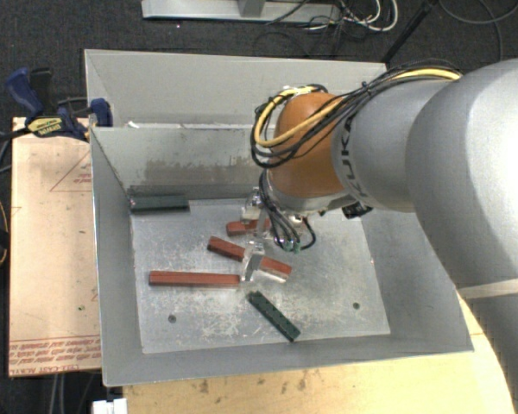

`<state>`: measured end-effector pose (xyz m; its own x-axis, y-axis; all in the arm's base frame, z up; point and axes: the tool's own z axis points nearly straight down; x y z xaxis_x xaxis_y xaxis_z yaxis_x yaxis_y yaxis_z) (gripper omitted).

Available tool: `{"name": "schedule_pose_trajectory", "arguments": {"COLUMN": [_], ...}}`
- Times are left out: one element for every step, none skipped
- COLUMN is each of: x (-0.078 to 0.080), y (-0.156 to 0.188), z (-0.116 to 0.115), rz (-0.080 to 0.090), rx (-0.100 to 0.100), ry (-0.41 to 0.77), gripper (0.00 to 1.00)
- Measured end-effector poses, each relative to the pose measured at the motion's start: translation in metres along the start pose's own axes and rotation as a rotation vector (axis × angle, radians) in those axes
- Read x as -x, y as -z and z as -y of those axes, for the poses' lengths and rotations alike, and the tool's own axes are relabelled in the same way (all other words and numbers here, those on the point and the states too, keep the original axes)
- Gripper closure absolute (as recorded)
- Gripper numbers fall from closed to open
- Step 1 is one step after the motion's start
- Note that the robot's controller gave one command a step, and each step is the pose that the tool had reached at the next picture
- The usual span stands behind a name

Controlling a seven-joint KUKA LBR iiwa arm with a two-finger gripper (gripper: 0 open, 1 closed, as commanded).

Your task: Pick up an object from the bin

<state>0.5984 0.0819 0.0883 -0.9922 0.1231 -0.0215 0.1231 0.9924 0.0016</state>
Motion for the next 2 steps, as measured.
{"name": "schedule_pose_trajectory", "arguments": {"x": [-0.0019, -0.0019], "y": [-0.0016, -0.0016], "z": [-0.0026, -0.0026], "rz": [-0.003, -0.003], "rx": [0.002, 0.002], "ry": [-0.011, -0.010], "gripper": [1.00, 1.00]}}
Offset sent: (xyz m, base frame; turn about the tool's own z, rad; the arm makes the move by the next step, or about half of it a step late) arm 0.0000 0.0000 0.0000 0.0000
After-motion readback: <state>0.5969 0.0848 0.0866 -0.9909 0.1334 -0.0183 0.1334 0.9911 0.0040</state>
